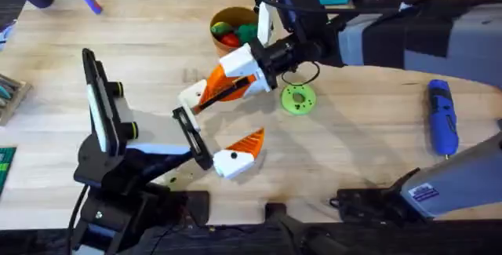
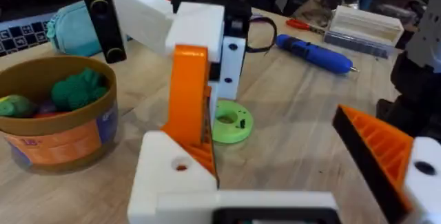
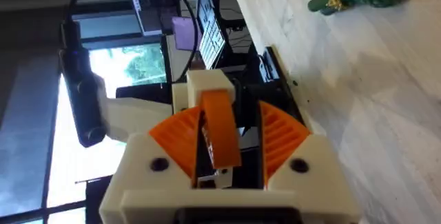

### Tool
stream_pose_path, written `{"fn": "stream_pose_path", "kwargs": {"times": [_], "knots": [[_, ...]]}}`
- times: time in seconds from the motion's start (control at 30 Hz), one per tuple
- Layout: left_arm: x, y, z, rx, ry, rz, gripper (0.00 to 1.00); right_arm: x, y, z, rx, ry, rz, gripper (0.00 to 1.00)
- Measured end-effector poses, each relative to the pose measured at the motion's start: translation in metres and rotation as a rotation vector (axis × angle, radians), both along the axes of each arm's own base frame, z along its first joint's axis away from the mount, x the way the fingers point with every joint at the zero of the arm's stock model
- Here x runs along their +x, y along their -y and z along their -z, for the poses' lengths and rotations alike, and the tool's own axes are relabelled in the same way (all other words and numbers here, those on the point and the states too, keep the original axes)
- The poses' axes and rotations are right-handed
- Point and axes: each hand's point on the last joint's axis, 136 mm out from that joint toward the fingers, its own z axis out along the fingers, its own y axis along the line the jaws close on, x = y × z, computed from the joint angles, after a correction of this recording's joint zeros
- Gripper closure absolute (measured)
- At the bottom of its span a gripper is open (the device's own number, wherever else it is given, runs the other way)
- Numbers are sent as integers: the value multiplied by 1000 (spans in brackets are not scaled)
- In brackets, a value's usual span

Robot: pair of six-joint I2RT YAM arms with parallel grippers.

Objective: Pick up the gripper from the table and insert it into the empty holder that is missing its gripper. Then pick up a screw, insert it into the mounting hole, and use the screwdriver to tighten it. Finally, clean up the table by picking up the vegetable and placing it into the bucket.

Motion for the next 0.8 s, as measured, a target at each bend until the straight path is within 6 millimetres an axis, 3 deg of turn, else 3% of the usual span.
{"fn": "stream_pose_path", "kwargs": {"times": [0.53,0.7,0.8], "knots": [[-10,6,0,1,3,63,6,11,9,-3,15,-5,24,535],[-14,8,0,0,1,90,6,17,14,-3,18,2,42,273],[-15,8,0,0,0,94,6,20,16,-3,19,4,50,168]]}}
